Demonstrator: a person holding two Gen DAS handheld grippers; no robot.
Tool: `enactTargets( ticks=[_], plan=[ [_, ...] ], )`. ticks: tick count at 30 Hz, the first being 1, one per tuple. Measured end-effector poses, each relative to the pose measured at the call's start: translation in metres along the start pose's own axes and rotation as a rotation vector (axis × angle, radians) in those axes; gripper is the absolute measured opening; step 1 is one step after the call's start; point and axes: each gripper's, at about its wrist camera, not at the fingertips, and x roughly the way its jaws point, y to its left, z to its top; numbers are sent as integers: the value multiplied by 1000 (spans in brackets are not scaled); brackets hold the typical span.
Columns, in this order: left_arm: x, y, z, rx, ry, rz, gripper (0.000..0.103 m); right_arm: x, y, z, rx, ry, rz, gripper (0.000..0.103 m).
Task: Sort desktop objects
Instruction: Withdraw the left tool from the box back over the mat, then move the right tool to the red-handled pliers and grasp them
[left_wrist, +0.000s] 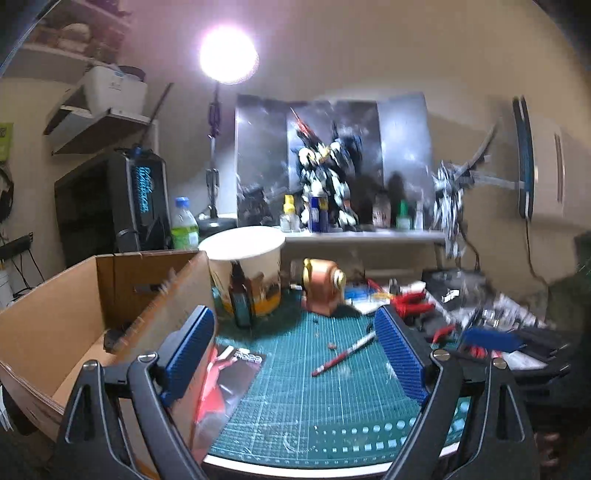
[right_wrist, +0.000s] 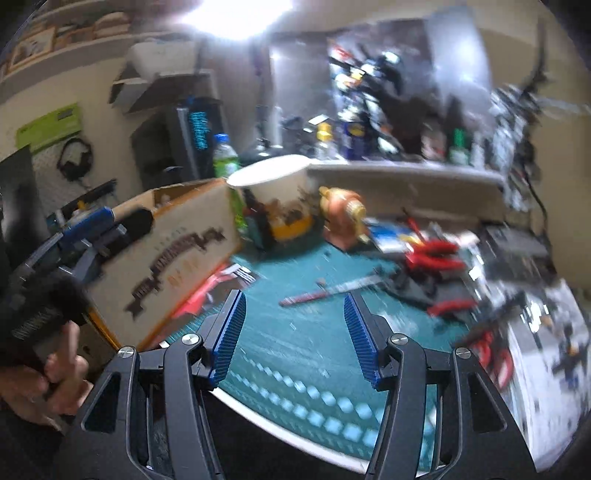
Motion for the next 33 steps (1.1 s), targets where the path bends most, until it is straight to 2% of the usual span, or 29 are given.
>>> enactTargets(
  ticks=[3,6,11,16,22,27,30,33],
  plan=[
    [8,-10,-17,30,15,-34,92,-11,-16,-18,50,12,-37,53],
    [11,-14,-32,20,23,-102,103,-18,-27,-32,78,13,-74,53],
    [18,-15,-47,-9,43,-144,103,-25,-44,-53,124,11,-117,54],
    [31,-12,-49,-12,64,-153,103,-22,-56,-66,143,26,-150,54],
    [62,-16,-37,5,79,-157,103,-15,-65,-60,116,13,-168,54],
    [94,-40,-26,4,99,-219,103,-14,-77,-56,127,-6,-183,54],
    [112,-53,-24,-34,123,-277,103,-17,-85,-56,136,-15,-194,54],
    [129,-62,-25,-71,157,-303,103,-19,-92,-55,142,-21,-201,54]
  ],
)
